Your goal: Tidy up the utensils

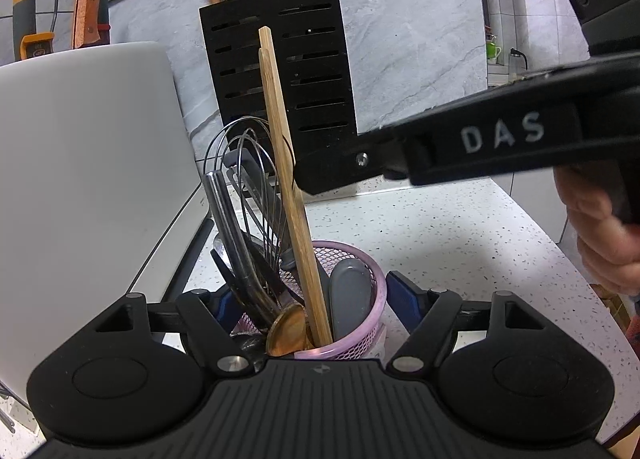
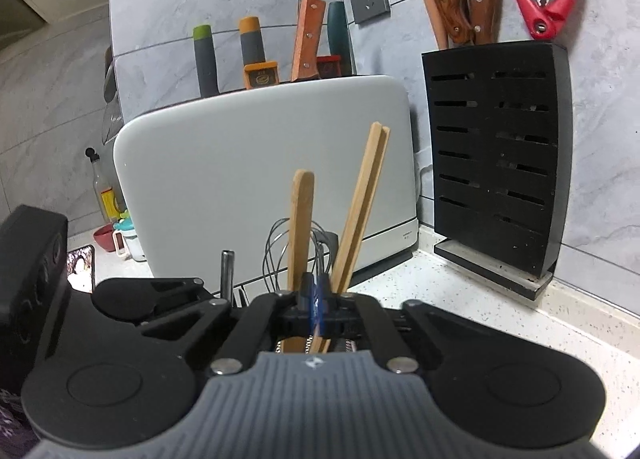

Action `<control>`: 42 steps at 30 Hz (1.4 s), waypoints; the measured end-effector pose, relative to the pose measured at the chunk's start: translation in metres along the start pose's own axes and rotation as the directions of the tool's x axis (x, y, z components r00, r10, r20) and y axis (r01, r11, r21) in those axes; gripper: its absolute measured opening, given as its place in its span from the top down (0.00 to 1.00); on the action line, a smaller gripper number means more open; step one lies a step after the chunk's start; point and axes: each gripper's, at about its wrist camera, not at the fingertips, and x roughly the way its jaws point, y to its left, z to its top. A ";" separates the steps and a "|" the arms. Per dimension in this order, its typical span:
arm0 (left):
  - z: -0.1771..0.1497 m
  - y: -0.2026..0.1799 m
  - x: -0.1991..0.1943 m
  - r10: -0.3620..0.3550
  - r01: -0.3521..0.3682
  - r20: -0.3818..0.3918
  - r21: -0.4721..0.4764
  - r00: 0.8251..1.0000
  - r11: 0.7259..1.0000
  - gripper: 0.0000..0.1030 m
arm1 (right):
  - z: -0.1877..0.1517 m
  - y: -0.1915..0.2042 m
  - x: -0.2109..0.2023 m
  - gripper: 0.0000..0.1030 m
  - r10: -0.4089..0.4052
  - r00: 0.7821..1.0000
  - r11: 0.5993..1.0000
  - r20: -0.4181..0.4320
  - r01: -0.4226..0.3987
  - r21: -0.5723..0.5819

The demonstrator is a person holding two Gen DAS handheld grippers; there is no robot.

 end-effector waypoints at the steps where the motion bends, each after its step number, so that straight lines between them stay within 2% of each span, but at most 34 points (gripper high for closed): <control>1: 0.000 0.000 0.000 0.000 0.000 -0.001 0.000 1.000 1.000 0.17 | 0.001 -0.001 -0.001 0.98 0.000 1.000 1.000 0.007 0.000 0.007; 6: 0.000 0.000 0.001 0.001 -0.001 0.000 0.001 1.000 1.000 0.17 | 0.007 -0.003 -0.004 0.76 0.003 0.999 0.999 0.034 -0.004 0.050; 10: 0.001 0.000 0.000 0.002 -0.002 -0.001 0.003 1.000 1.000 0.18 | 0.013 -0.001 -0.004 0.76 0.023 0.998 0.997 0.058 -0.027 0.072; 13: 0.001 0.000 0.000 0.002 -0.002 -0.002 0.002 1.000 1.000 0.19 | 0.015 0.004 0.001 0.76 0.006 0.998 0.997 0.061 -0.011 0.076; 17: 0.000 0.000 -0.001 0.002 -0.002 -0.003 0.002 1.000 1.000 0.19 | 0.016 0.005 0.004 0.92 -0.021 0.998 0.997 0.063 0.016 0.080; 22: 0.002 0.001 -0.001 -0.001 0.001 -0.004 0.004 1.000 1.000 0.20 | 0.013 0.003 -0.002 0.92 -0.003 0.998 0.998 0.067 -0.002 0.068; 31: 0.004 0.000 0.004 0.002 -0.002 -0.005 0.003 1.000 1.000 0.19 | 0.002 0.017 -0.013 0.94 0.030 0.997 0.995 0.071 -0.023 -0.094; 36: 0.008 -0.003 0.013 0.018 -0.018 0.004 0.008 1.000 1.000 0.19 | 0.003 0.010 -0.010 0.93 0.008 0.998 0.997 0.064 -0.004 -0.075; 37: 0.009 -0.003 0.016 0.021 -0.021 0.008 0.005 1.000 1.000 0.19 | 0.004 0.008 -0.010 0.92 -0.006 0.998 0.998 0.064 0.011 -0.068; 38: 0.010 -0.003 0.018 0.024 -0.024 0.010 0.003 1.000 1.000 0.19 | 0.005 0.006 -0.010 0.84 -0.021 0.998 0.998 0.065 0.024 -0.054; 39: 0.011 -0.003 0.022 0.030 -0.030 0.012 -0.001 0.999 1.000 0.18 | 0.006 0.004 -0.010 0.67 -0.033 0.997 0.998 0.063 0.036 -0.043; 40: 0.012 -0.004 0.024 0.039 -0.039 0.015 -0.005 0.999 0.999 0.16 | 0.008 0.001 -0.011 0.60 -0.046 0.997 0.998 0.067 0.048 -0.027; 41: 0.013 -0.004 0.026 0.045 -0.045 0.018 -0.008 0.999 0.999 0.13 | 0.009 -0.001 -0.013 0.54 -0.059 0.995 0.998 0.077 0.060 -0.013; 42: 0.013 -0.004 0.028 0.051 -0.051 0.026 -0.013 0.998 0.999 0.13 | 0.011 -0.003 -0.015 0.54 -0.075 0.994 0.997 0.085 0.075 -0.001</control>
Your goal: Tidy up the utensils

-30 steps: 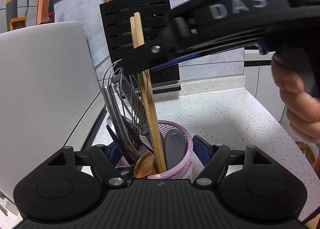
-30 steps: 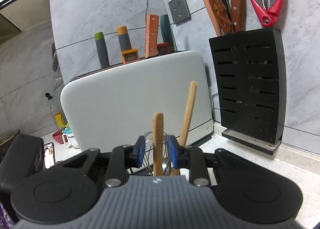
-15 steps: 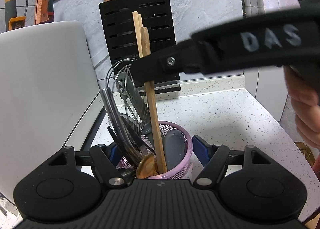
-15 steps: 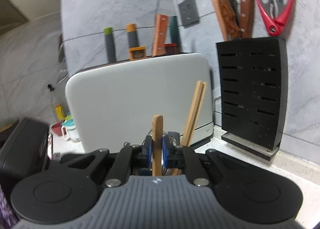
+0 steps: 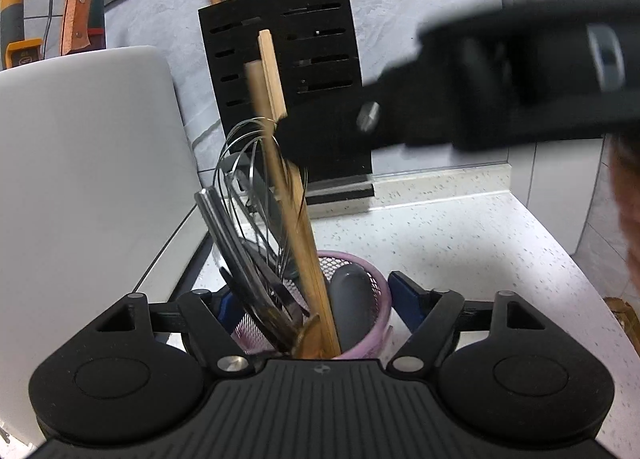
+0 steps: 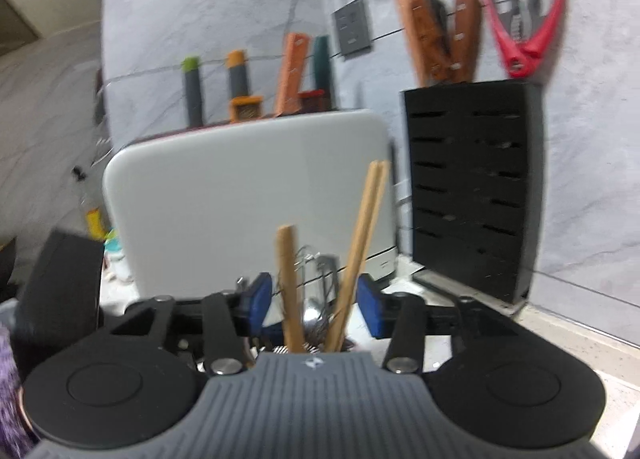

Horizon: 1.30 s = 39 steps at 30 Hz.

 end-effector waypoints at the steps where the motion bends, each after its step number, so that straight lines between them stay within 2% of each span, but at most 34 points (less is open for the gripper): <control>1: 0.000 0.000 0.001 0.005 -0.005 0.007 -0.007 1.000 1.000 0.10 | 0.002 -0.002 -0.001 0.54 -0.017 1.000 1.000 0.004 0.017 0.010; 4: 0.003 0.004 0.002 -0.017 0.018 0.006 -0.050 1.000 0.999 0.00 | 0.008 -0.013 -0.009 0.44 -0.067 0.997 0.996 0.033 0.065 0.063; 6: 0.003 0.004 -0.003 -0.021 0.022 0.012 -0.070 1.000 0.997 0.00 | 0.010 -0.022 -0.017 0.38 -0.089 0.995 0.991 0.048 0.084 0.103; 10: 0.001 0.001 -0.023 0.007 -0.004 0.032 -0.079 0.999 0.997 0.00 | 0.008 -0.033 -0.037 0.32 -0.131 0.989 0.983 0.072 0.120 0.140; 17: -0.002 0.000 -0.072 0.041 -0.029 0.093 -0.121 0.995 0.992 0.00 | -0.001 -0.026 -0.067 0.18 -0.200 0.972 0.979 0.127 0.192 0.074; 20: -0.008 -0.002 -0.097 0.080 -0.059 0.134 -0.153 0.988 0.987 0.00 | -0.006 -0.018 -0.078 0.13 -0.206 0.969 0.978 0.138 0.202 0.044; 25: -0.017 -0.006 -0.126 0.168 -0.123 0.181 -0.236 0.969 0.964 0.00 | -0.022 -0.005 -0.085 0.08 -0.194 0.978 0.981 0.080 0.193 0.026; 28: -0.026 -0.010 -0.130 0.229 -0.188 0.148 -0.246 0.962 0.951 0.00 | -0.036 0.003 -0.086 0.05 -0.206 0.978 0.978 0.028 0.206 0.002; 31: -0.037 -0.009 -0.122 0.262 -0.229 0.076 -0.292 0.962 0.928 0.00 | -0.051 0.005 -0.086 0.05 -0.252 0.968 0.968 -0.018 0.252 0.001; 33: -0.044 -0.010 -0.117 0.272 -0.251 0.025 -0.308 0.962 0.918 0.00 | -0.060 0.003 -0.087 0.04 -0.276 0.960 0.960 -0.050 0.278 0.030; 36: -0.050 -0.014 -0.106 0.289 -0.291 -0.053 -0.301 0.956 0.908 0.00 | -0.071 -0.001 -0.085 0.03 -0.266 0.957 0.958 -0.115 0.276 0.079; 39: -0.053 -0.018 -0.100 0.293 -0.305 -0.085 -0.291 0.952 0.907 0.00 | -0.079 0.002 -0.081 0.03 -0.279 0.948 0.955 -0.152 0.291 0.059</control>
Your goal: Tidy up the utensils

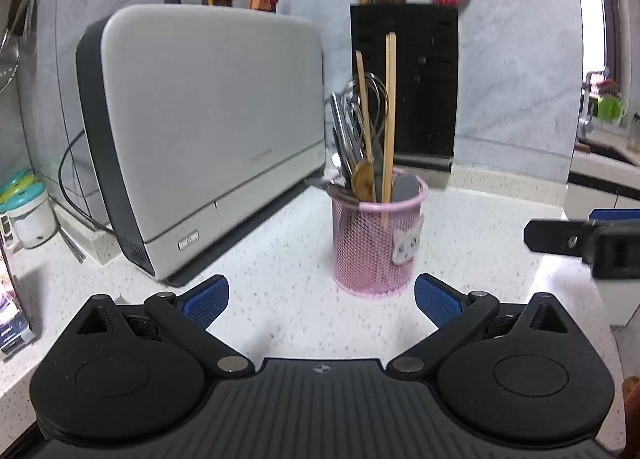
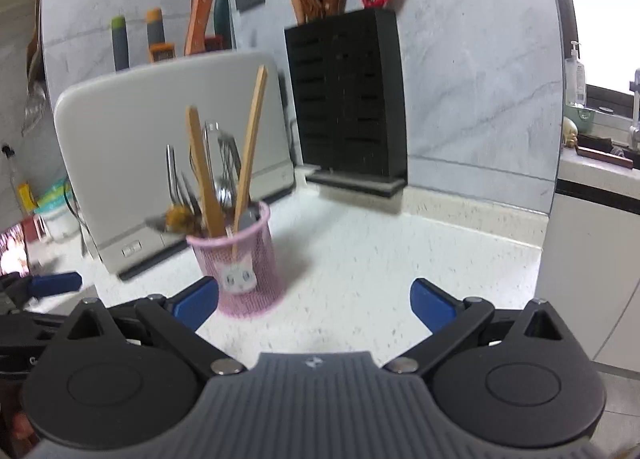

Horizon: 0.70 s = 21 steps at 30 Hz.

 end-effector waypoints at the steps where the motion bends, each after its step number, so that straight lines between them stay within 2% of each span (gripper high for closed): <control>1: -0.001 0.000 0.000 -0.006 0.006 -0.003 -0.004 1.000 1.000 0.00 | -0.003 0.002 0.001 0.03 -0.010 1.000 1.000 -0.010 0.010 -0.012; 4: 0.003 -0.003 0.003 -0.033 0.032 -0.018 -0.019 0.999 0.999 0.00 | -0.007 0.002 0.005 0.03 -0.016 0.999 1.000 -0.045 0.015 -0.016; 11: -0.001 -0.003 0.009 -0.011 0.009 -0.064 -0.028 0.998 1.000 0.00 | -0.010 -0.004 0.011 0.03 -0.033 0.996 0.999 -0.079 0.034 0.020; 21: 0.000 0.000 0.008 0.002 -0.004 -0.063 -0.039 0.998 0.999 0.00 | -0.010 -0.003 0.012 0.03 -0.021 0.996 0.999 -0.084 0.024 0.029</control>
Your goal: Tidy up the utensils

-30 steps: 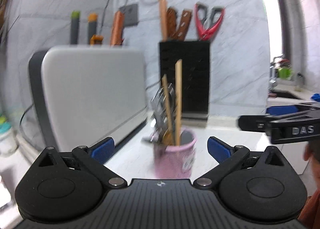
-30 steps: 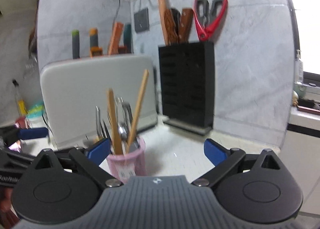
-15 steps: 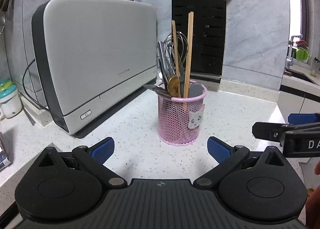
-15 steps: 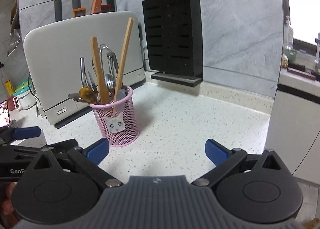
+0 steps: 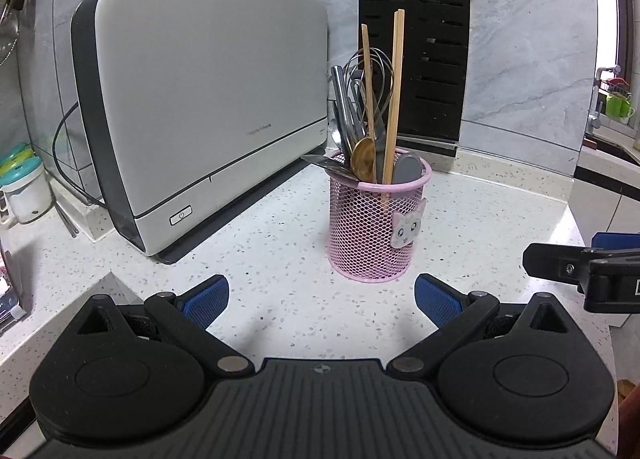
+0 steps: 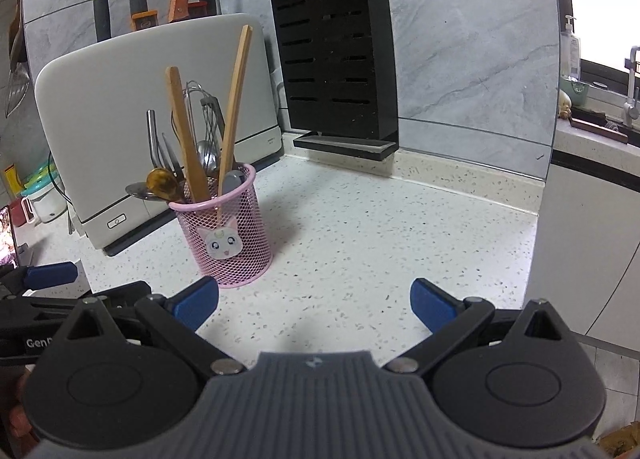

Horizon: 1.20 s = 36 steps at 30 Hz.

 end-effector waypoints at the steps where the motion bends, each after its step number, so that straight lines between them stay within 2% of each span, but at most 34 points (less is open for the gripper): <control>1: 0.000 0.000 0.001 0.001 -0.001 0.000 0.000 1.000 1.000 0.00 | 0.000 0.000 0.000 0.03 -0.001 1.000 1.000 0.001 0.001 0.001; 36: 0.001 0.002 0.000 0.018 -0.018 0.011 0.002 1.000 1.000 0.00 | 0.000 0.001 0.000 0.03 0.002 1.000 1.000 0.000 -0.002 0.001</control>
